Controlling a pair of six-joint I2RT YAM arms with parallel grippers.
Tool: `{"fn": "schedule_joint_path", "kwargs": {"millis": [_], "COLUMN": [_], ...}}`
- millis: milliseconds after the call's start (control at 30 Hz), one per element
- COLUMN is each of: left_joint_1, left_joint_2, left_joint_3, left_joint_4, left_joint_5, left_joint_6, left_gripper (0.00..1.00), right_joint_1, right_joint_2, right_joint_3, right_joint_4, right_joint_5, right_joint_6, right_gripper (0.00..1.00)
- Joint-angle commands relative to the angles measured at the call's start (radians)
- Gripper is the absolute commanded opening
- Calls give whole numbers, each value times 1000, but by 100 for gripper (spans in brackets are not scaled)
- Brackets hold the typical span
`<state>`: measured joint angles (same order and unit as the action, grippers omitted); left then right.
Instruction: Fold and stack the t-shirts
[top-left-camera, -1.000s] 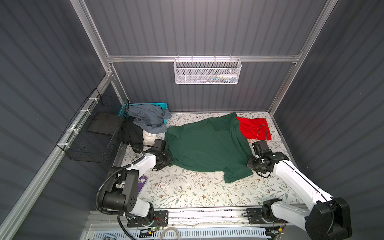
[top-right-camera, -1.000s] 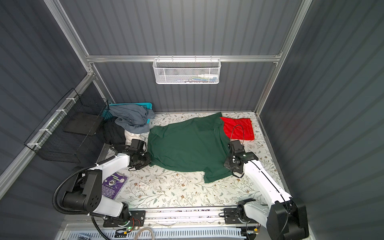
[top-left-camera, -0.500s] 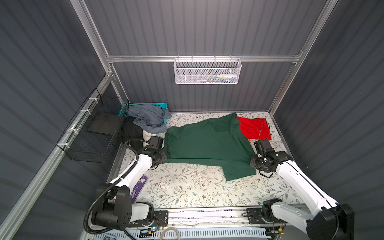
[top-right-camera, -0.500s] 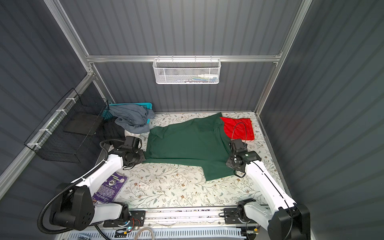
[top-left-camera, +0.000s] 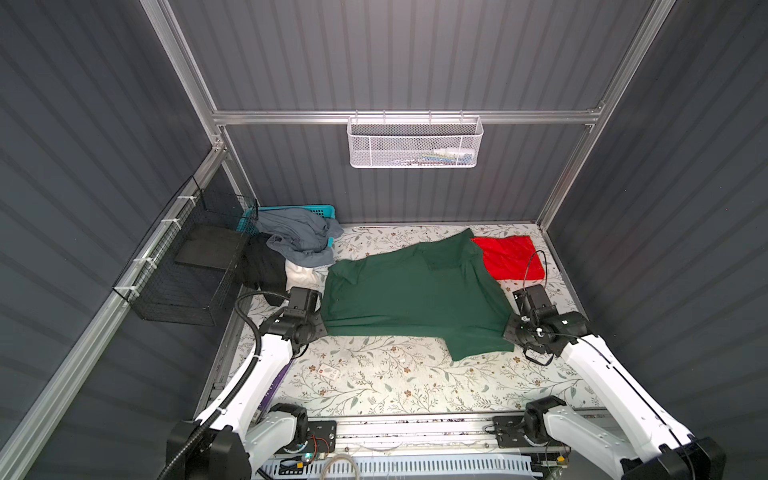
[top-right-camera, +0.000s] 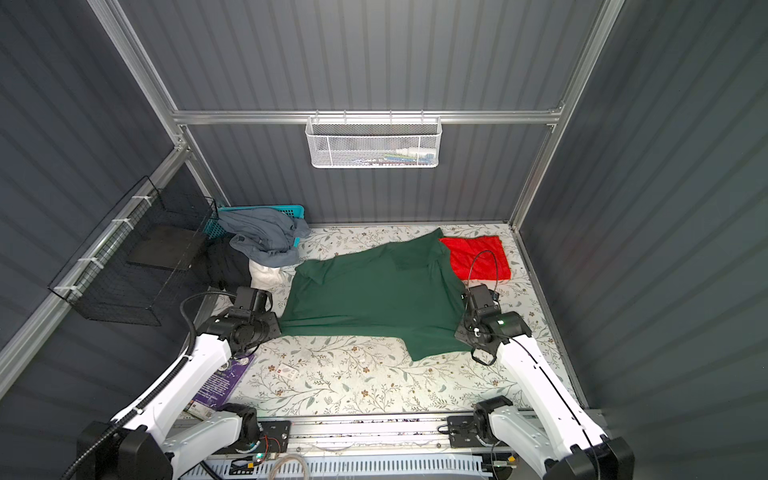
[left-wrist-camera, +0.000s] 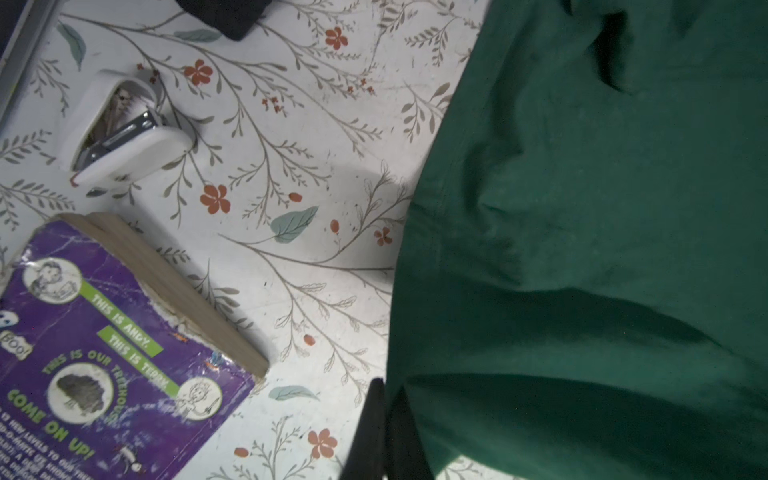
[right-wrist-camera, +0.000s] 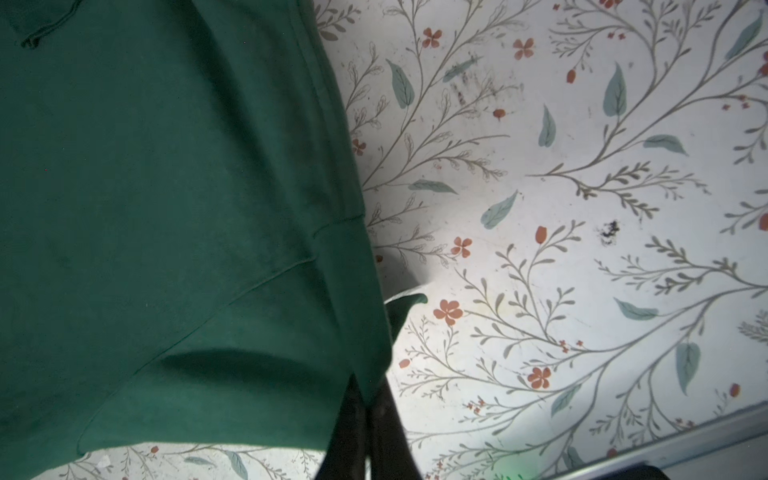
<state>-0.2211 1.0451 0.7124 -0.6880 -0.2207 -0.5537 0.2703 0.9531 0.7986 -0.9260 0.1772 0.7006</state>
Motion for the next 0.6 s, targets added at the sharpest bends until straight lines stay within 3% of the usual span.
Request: {"fn": "schedule_joint_path", "kwargs": {"millis": [0,167,567], "left_joint_1": [-4,-7,-6], "left_joint_2": [-48,-58,64], "left_joint_3": [-40,-55,-98], "left_joint_4": [-49,-76,17], "left_joint_5": [-16,-53,-100], "left_joint_6": [-55,-111,-135], "left_gripper": [0,0,0], "right_joint_1": [43,113,116], "right_joint_2": [-17,-8,59], "right_joint_3": [-13,-56,-134], "right_joint_4": [-73,-84,2], "right_joint_5": [24,42,55], "right_joint_6": [51,117,129], "right_gripper": [0,0,0]}}
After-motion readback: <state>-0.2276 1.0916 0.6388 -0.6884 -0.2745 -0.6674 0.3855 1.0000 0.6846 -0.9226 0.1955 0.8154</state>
